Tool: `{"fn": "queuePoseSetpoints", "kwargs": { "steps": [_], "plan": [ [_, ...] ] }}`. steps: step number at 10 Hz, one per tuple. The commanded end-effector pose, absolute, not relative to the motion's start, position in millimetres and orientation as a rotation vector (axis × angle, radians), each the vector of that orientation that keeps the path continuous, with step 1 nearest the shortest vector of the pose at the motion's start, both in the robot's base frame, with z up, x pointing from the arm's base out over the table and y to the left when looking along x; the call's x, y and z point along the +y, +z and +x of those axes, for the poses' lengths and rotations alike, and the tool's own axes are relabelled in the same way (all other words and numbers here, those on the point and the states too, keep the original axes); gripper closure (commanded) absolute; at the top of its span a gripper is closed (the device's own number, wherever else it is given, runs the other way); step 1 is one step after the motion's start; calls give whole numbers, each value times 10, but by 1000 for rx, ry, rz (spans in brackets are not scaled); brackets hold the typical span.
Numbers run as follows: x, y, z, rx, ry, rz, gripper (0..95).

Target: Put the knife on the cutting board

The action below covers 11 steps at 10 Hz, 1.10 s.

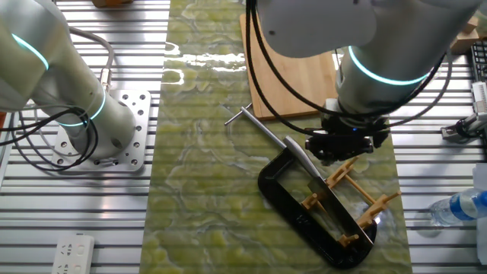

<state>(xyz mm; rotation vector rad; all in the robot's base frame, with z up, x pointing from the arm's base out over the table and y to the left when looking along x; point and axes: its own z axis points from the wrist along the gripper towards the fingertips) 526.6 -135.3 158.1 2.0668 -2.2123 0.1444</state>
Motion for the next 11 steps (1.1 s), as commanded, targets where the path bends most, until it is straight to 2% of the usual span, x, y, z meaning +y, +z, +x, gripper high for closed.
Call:
{"fn": "queuePoseSetpoints", "kwargs": {
  "steps": [1, 2, 3, 6, 7, 11],
  "plan": [
    [-1356, 1586, 5258, -2163, 166, 2098, 950],
    [-1501, 1622, 5314, -2091, 154, 2160, 950],
    [-1728, 1663, 5422, -2007, 143, 2234, 760],
    [-2067, 1629, 5538, -1898, 111, 2348, 760],
    [-2107, 1605, 5548, -1864, 107, 2377, 570],
    [-2183, 1478, 5576, -1759, 108, 2460, 570]
  ]
}}
